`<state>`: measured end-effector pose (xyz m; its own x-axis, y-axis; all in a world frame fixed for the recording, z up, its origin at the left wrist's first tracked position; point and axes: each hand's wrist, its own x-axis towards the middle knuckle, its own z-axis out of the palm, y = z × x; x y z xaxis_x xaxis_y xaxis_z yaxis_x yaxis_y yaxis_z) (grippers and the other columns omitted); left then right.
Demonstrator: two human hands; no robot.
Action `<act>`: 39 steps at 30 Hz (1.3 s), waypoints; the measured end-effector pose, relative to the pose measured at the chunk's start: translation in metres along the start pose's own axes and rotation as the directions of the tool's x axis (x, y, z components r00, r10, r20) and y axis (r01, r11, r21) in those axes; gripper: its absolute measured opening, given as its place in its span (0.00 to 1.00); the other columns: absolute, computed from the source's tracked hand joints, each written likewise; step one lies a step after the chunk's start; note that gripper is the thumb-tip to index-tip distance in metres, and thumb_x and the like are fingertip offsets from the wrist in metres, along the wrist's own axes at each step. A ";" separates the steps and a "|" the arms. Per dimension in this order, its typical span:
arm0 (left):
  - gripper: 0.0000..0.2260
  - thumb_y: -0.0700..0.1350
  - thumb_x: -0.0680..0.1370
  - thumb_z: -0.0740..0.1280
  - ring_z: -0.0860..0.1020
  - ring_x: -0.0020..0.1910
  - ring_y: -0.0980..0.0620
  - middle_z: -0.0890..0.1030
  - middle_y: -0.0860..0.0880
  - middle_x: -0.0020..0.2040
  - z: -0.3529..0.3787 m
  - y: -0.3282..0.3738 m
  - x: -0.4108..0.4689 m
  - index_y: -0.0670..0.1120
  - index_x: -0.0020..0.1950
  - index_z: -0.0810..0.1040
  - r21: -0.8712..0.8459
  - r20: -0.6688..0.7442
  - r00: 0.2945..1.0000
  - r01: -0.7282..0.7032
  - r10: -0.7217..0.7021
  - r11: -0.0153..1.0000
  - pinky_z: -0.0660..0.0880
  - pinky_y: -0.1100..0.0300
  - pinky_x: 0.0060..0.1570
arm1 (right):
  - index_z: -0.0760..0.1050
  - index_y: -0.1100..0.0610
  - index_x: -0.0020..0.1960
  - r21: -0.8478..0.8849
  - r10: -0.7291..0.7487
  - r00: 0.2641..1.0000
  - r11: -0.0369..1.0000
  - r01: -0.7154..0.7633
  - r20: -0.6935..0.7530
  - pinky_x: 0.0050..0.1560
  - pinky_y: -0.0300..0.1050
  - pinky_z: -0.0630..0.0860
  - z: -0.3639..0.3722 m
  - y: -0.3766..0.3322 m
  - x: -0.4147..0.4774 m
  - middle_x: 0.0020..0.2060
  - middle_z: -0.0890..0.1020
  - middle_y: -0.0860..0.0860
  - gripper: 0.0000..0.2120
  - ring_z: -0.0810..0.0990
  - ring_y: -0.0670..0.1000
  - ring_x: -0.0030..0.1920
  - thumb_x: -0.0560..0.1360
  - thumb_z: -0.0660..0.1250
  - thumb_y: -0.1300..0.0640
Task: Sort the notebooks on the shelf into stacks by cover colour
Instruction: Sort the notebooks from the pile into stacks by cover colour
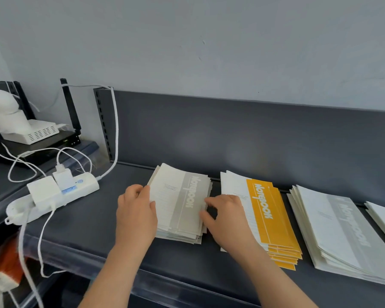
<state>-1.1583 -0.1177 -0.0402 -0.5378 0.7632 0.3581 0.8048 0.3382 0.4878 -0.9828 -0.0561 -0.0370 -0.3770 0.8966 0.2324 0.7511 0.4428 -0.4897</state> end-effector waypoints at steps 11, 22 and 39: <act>0.14 0.47 0.80 0.60 0.74 0.59 0.52 0.78 0.51 0.61 -0.003 0.082 -0.038 0.47 0.64 0.76 -0.219 -0.034 0.948 -0.315 0.315 0.924 0.66 0.66 0.56 | 0.67 0.50 0.70 -0.097 0.003 0.983 0.995 -0.022 -0.184 0.66 0.37 0.63 -0.058 0.036 -0.042 0.69 0.70 0.44 0.21 0.67 0.44 0.68 0.79 0.58 0.46; 0.14 0.50 0.80 0.59 0.73 0.57 0.59 0.78 0.55 0.59 0.049 0.206 -0.110 0.51 0.63 0.76 -0.355 0.065 0.866 -0.445 0.496 0.822 0.64 0.70 0.52 | 0.68 0.51 0.70 -0.156 0.152 0.935 0.965 -0.210 -0.321 0.68 0.39 0.62 -0.144 0.147 -0.125 0.69 0.71 0.46 0.21 0.68 0.47 0.69 0.78 0.59 0.47; 0.15 0.51 0.80 0.59 0.72 0.61 0.57 0.76 0.54 0.63 0.144 0.421 -0.252 0.50 0.65 0.75 -0.463 0.202 0.797 -0.434 0.569 0.773 0.69 0.65 0.57 | 0.72 0.54 0.66 -0.198 0.352 0.854 0.872 -0.448 -0.384 0.63 0.39 0.65 -0.291 0.360 -0.261 0.66 0.74 0.46 0.18 0.69 0.49 0.66 0.78 0.61 0.50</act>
<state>-0.6481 -0.0881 -0.0396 0.0796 0.9121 0.4021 0.7391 -0.3246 0.5903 -0.4563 -0.1273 -0.0290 0.1505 0.9251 0.3486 0.9311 -0.0141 -0.3646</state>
